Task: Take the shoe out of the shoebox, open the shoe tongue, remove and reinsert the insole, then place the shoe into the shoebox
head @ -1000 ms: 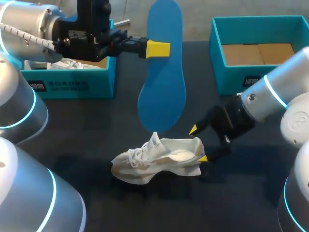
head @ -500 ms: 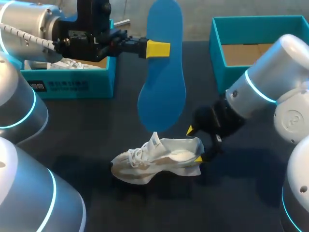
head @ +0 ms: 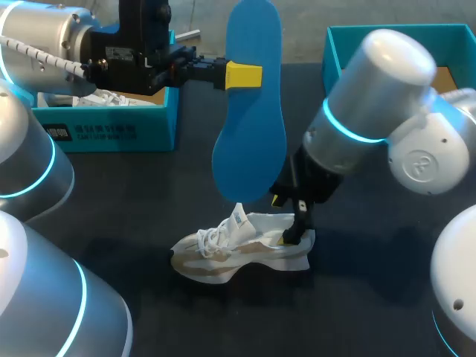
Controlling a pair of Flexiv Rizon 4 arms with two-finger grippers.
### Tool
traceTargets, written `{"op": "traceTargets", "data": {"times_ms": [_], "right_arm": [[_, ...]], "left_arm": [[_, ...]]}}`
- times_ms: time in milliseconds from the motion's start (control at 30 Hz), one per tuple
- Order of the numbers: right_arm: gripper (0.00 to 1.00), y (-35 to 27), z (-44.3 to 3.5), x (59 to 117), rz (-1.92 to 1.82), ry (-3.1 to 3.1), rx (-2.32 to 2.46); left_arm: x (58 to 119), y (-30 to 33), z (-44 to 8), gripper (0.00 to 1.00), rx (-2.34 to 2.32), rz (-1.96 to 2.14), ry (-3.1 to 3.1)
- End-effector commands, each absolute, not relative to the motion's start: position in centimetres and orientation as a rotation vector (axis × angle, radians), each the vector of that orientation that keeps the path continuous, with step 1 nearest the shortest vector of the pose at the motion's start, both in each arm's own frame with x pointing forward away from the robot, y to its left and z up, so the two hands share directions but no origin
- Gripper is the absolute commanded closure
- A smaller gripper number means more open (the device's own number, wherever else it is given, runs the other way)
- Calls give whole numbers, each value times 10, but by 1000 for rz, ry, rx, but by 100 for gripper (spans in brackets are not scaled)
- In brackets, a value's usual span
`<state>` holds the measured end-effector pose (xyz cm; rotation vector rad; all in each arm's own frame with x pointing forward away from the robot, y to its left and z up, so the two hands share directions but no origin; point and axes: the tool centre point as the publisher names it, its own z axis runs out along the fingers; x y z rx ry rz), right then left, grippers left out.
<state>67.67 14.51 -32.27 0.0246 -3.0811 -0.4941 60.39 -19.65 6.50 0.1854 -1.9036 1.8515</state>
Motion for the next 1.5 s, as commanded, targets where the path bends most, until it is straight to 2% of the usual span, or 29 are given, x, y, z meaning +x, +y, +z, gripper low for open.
{"op": "traceTargets", "data": {"times_ms": [33, 533, 1033, 1500], "right_arm": [[0, 152, -323, 676, 38, -3122, 32], [0, 149, -322, 680, 29, -3111, 57], [0, 157, -299, 694, 72, -3122, 105], [0, 165, -338, 725, 30, -3120, 205]], "left_arm": [[604, -197, 65, 100, 186, 1853, -1903], [604, -197, 65, 100, 186, 1853, -1903], [604, -197, 65, 100, 186, 1853, -1903], [604, -197, 65, 100, 186, 1853, -1903]]}}
